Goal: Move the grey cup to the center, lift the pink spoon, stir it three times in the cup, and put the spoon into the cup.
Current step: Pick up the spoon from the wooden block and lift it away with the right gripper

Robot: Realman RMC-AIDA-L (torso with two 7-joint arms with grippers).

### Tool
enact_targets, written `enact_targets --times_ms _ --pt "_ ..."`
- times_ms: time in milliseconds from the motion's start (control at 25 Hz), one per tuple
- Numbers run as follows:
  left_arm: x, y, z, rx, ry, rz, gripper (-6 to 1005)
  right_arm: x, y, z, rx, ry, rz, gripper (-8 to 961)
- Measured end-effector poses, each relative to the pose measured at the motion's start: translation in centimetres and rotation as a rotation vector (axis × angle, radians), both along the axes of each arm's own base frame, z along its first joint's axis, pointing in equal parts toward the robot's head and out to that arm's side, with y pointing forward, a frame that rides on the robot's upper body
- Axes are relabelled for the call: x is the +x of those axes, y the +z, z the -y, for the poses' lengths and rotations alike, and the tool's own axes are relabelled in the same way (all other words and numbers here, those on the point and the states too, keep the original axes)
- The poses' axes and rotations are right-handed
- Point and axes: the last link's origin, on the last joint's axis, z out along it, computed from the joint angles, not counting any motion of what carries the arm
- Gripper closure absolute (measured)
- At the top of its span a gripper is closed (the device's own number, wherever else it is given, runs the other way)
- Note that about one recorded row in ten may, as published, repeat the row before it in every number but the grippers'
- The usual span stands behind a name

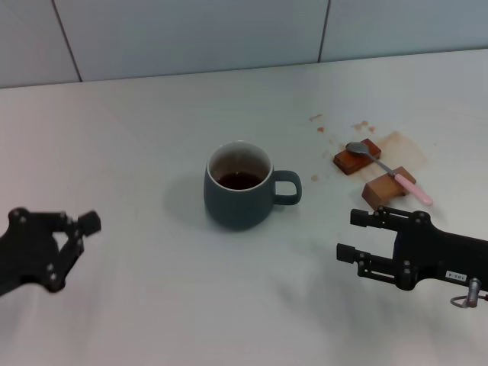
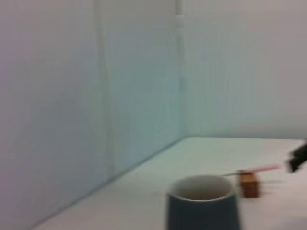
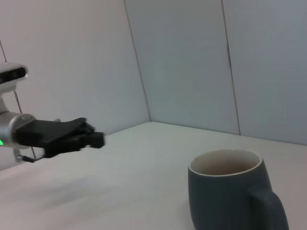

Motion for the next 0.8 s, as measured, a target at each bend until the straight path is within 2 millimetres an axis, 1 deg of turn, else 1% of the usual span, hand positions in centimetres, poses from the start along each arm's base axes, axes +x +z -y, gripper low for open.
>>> enact_targets --times_ms 200,360,520,560,640,680,800 --pt "-0.3 0.8 1.0 -0.069 0.021 0.023 975 0.0 0.0 0.0 0.000 -0.001 0.000 294" --pt "-0.6 0.9 1.4 -0.069 0.042 0.035 941 0.1 0.0 0.1 0.000 -0.004 0.000 294" --pt "-0.3 -0.1 1.6 -0.074 0.053 0.054 907 0.0 -0.3 0.2 -0.008 -0.010 -0.014 294" --pt "-0.1 -0.7 1.6 -0.072 0.061 0.057 898 0.0 -0.4 0.2 -0.009 -0.011 -0.015 294" --pt "-0.1 -0.7 1.6 -0.072 0.061 0.057 881 0.0 -0.4 0.2 -0.009 -0.011 -0.015 293" --pt "0.0 -1.2 1.5 -0.067 0.068 0.056 873 0.0 -0.4 0.2 -0.009 -0.012 -0.015 293" --pt "0.0 -1.2 1.5 -0.067 0.068 0.056 779 0.0 -0.4 0.3 -0.008 -0.015 -0.017 293"
